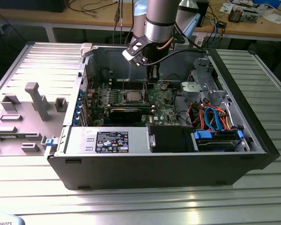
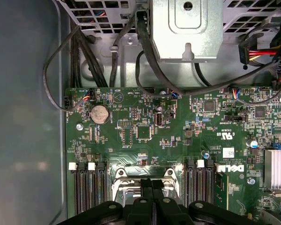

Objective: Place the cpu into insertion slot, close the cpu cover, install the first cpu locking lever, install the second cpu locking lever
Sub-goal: 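Close the cpu cover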

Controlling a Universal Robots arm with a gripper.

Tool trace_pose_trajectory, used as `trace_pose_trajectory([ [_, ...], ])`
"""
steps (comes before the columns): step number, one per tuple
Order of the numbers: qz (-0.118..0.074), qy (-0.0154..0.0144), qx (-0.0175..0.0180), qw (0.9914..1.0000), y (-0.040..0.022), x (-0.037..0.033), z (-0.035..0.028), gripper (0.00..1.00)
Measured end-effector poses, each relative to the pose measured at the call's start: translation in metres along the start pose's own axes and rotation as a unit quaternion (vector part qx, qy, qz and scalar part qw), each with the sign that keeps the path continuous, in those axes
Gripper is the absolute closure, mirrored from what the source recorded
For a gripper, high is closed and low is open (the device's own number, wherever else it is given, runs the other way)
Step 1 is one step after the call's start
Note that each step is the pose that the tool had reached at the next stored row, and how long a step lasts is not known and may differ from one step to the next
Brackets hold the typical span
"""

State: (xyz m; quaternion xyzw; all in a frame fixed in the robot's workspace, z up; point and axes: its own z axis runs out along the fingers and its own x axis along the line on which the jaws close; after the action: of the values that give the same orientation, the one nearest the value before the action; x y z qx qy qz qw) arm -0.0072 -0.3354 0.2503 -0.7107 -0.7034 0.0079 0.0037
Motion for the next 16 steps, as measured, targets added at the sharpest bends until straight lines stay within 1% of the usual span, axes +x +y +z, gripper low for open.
trace_pose_trajectory([
  [9,0.000,0.0000,0.0000,1.00000,-0.0048,0.0000,0.0001,0.89],
  [16,0.000,0.0000,0.0000,1.00000,-0.0052,-0.0001,0.0001,0.89],
])
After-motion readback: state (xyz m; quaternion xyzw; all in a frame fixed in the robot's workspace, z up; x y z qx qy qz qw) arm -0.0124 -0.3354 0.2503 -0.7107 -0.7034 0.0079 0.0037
